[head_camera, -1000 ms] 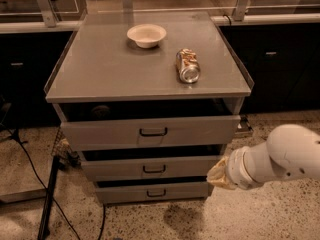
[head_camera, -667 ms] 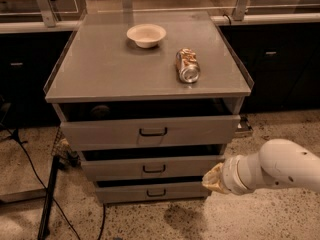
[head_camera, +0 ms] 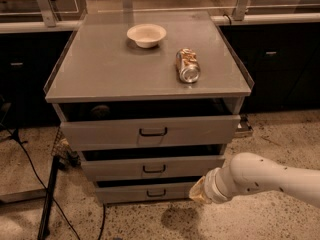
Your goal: Open middle drawer
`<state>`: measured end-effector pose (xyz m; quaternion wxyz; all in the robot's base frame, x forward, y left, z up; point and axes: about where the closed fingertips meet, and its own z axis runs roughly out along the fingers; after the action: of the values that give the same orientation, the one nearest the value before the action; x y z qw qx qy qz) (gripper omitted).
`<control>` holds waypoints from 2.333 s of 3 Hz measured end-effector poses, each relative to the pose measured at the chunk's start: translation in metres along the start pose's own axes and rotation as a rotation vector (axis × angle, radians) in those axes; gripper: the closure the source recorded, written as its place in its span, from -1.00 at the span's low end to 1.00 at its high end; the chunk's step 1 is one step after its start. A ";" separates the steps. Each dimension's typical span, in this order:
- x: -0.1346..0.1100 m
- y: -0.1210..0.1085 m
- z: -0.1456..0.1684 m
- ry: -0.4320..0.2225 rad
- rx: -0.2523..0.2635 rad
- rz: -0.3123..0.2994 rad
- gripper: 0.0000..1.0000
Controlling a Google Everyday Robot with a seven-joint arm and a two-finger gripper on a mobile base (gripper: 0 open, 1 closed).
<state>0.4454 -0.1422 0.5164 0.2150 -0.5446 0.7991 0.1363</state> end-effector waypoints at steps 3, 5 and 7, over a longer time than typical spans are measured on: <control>0.015 -0.023 0.036 -0.070 0.079 -0.011 0.62; 0.021 -0.054 0.080 -0.097 0.112 -0.030 -0.31; 0.009 -0.058 0.082 -0.063 0.122 -0.086 -1.00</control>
Offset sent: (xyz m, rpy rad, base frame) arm 0.0226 -0.0080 -0.0388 0.0434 -0.1599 -0.0294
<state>0.5129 -0.1339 0.4418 0.2785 -0.5599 0.7745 0.0952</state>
